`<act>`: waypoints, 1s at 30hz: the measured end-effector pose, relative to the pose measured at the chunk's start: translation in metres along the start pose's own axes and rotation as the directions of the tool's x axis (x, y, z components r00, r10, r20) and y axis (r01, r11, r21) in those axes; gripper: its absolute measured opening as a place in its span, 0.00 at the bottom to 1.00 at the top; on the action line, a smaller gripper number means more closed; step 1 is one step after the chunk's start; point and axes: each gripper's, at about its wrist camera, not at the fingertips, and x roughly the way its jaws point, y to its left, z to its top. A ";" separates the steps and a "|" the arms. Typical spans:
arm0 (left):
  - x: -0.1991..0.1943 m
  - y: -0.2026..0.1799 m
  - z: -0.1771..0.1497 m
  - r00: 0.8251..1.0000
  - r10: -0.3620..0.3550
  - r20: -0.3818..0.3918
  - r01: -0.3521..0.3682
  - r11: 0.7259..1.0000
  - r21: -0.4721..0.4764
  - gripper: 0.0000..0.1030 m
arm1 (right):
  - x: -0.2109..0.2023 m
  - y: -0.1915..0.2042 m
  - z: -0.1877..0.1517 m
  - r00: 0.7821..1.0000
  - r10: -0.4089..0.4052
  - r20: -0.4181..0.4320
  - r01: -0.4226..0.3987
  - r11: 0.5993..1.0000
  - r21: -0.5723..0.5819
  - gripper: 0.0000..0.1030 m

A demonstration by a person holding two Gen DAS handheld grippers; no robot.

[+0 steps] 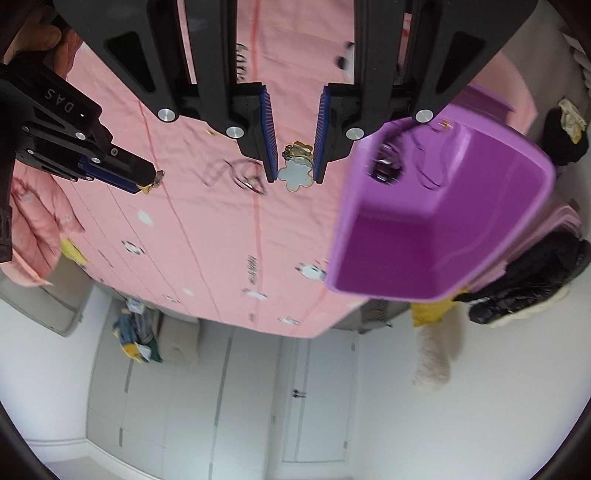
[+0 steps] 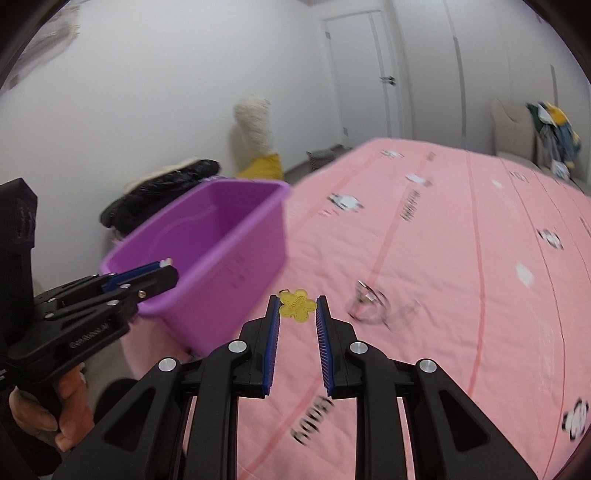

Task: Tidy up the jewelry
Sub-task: 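Carry both flower charms with both tools toward the purple tub, then lower both held charms into the purple tub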

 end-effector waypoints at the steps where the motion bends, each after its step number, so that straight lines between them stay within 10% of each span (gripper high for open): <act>1: -0.002 0.007 0.005 1.000 0.016 0.004 -0.016 1.000 -0.007 0.19 | 0.003 0.008 0.008 1.000 0.017 0.007 -0.017 1.000 -0.009 0.19; 15: -0.003 0.125 0.045 0.974 0.226 -0.018 -0.226 0.964 -0.137 0.19 | 0.099 0.097 0.081 0.976 0.201 -0.079 -0.206 0.976 -0.065 0.19; 30: 0.065 0.185 0.015 0.939 0.251 -0.235 -0.301 0.931 -0.206 0.19 | 0.216 0.130 0.076 0.925 0.167 -0.341 -0.202 0.977 -0.069 0.19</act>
